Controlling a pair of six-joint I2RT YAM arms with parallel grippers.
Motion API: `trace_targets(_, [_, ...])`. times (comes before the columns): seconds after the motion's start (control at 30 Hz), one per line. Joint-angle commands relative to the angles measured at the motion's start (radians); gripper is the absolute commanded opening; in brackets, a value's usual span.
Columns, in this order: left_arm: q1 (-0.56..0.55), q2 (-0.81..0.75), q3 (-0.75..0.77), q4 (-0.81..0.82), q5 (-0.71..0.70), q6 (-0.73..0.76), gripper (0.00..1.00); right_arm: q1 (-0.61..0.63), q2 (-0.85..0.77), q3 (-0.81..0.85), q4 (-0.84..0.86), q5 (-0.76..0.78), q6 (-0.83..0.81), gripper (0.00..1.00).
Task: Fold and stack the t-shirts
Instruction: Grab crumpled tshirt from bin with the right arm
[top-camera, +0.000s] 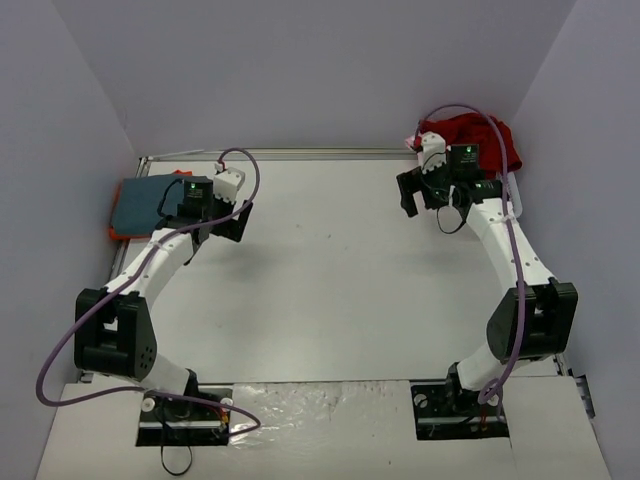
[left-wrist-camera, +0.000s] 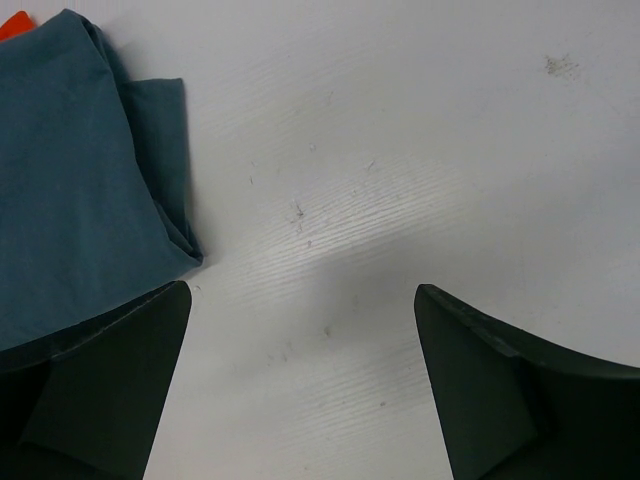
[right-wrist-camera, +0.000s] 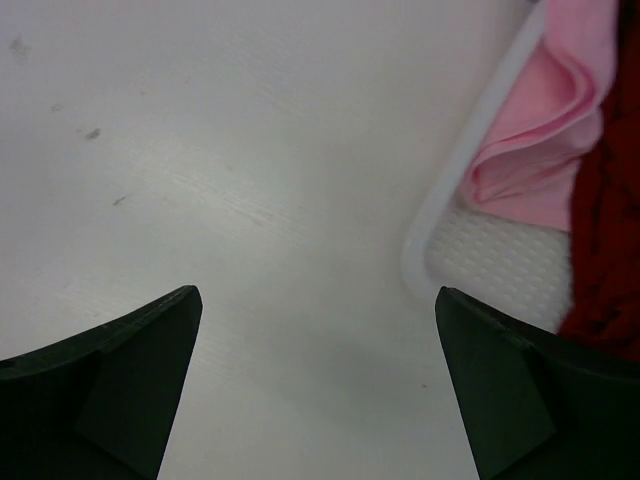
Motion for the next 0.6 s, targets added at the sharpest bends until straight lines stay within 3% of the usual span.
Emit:
trace_targets(0.0, [-0.003,-0.03,0.045,0.036,0.03,-0.014,0.94,0.014,0.035,0.138,0.036,0.288,-0.034,1.0])
trace_targets(0.27, [-0.008,-0.021,0.062,0.03,-0.074,-0.031,0.94,0.014,0.178,0.224,0.214,0.645,-0.046,1.0])
trace_targets(0.57, [-0.006,-0.032,0.024,0.026,-0.072,-0.035,0.94,-0.02,0.407,0.362,0.28,0.807,-0.019,1.0])
